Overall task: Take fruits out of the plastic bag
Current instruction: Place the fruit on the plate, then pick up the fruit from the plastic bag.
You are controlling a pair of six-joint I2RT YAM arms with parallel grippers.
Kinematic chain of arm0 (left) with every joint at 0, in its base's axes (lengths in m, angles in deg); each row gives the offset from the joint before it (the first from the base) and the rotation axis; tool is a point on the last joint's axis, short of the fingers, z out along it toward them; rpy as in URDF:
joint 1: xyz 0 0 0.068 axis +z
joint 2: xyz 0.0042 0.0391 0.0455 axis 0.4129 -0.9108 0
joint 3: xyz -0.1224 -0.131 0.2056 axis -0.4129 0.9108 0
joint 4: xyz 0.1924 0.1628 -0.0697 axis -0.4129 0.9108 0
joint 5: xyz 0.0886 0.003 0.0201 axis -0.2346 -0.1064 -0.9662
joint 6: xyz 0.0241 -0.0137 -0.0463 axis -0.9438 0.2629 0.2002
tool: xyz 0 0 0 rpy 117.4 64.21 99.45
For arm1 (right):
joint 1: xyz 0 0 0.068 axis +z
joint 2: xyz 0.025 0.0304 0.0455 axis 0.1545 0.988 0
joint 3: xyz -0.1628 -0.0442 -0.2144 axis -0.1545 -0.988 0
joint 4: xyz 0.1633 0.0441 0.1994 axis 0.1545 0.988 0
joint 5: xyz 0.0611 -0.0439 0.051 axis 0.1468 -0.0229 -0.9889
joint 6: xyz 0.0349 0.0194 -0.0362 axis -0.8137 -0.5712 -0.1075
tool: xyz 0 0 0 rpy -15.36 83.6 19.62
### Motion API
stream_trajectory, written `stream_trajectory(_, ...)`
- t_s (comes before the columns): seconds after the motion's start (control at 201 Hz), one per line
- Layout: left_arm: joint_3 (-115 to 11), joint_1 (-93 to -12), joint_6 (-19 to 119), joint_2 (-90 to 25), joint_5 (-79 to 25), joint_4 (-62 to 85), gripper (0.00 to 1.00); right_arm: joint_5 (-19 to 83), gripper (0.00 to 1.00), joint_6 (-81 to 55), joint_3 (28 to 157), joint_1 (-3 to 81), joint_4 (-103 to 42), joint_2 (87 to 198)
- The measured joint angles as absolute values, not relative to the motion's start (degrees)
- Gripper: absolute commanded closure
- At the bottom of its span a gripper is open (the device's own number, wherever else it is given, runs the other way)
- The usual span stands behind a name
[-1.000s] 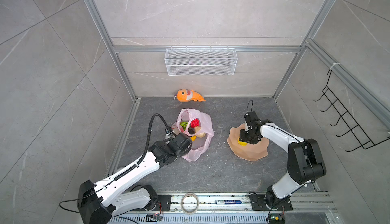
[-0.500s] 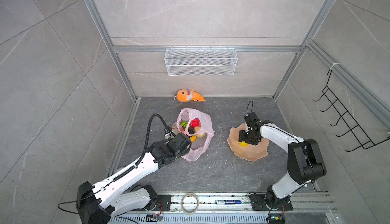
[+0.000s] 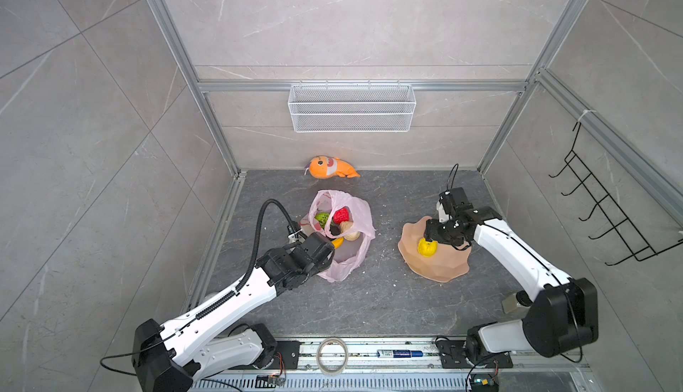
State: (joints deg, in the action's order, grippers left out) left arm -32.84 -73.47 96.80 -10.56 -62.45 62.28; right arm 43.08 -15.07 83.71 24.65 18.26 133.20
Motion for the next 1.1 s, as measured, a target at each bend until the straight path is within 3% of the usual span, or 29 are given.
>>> stream_trajectory(0.284, -30.37, -73.47, 97.28, -10.04, -62.43, 62.11, 1.0, 43.84, 0.57, -16.65, 96.59, 49.33, 18.33, 132.67)
stream_trajectory(0.493, -30.3, -73.4, 97.52, -8.64, -62.43, 62.11, 1.0, 42.46, 0.64, -17.83, 100.78, 61.11, 12.88, 143.1)
stream_trajectory(0.737, -29.3, -73.25, 98.15, -8.62, -62.36, 62.0, 1.0, 39.84, 0.63, -17.54, 105.64, 62.49, 9.43, 157.54)
stream_trajectory(1.1, -27.31, -73.25, 98.33, -7.22, -61.23, 61.08, 1.0, 45.28, 0.46, -14.96, 115.84, 59.67, 8.53, 170.22)
